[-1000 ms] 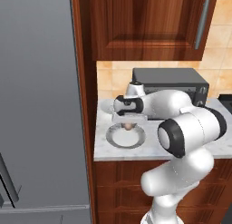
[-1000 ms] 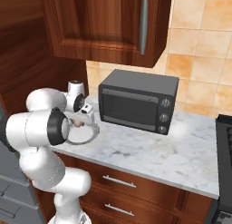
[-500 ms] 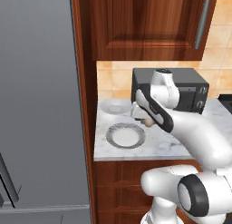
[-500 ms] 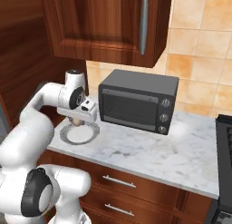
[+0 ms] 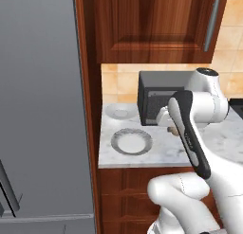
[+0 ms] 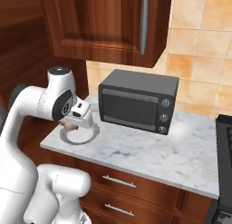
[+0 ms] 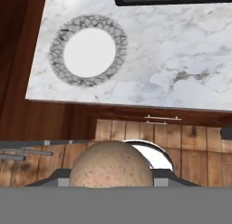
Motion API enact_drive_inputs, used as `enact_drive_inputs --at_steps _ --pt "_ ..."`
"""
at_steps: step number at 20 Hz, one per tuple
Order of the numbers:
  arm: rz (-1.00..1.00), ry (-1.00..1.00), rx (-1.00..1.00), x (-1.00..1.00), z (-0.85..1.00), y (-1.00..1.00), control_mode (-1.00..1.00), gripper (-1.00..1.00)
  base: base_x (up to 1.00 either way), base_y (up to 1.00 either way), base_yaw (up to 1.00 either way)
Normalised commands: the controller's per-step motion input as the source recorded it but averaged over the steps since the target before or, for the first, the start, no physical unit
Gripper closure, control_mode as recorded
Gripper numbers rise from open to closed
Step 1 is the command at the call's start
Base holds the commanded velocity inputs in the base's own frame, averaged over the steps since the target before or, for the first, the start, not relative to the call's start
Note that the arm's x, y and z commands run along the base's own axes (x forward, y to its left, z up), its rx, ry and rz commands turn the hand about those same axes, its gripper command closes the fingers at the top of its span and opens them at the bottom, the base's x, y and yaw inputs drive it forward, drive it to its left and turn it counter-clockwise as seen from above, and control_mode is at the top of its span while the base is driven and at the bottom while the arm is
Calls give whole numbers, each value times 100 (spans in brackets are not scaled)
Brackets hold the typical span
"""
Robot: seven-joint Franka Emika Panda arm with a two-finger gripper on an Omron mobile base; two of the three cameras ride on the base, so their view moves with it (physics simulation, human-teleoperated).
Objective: Pick the egg from the counter and place it in the microwave.
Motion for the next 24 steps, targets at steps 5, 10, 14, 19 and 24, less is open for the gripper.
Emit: enact_drive_inputs --at_steps 5,10,14,19,24 --pt "1 0 0 -42 12 0 -100 100 0 0 0" --pt "0 0 0 0 0 0 100 100 -82 21 5" --pt "0 0 0 0 0 0 100 100 -90 100 1" --pt "0 0 0 0 0 0 100 100 -7 100 0" --pt "0 0 0 0 0 0 100 100 0 100 0"
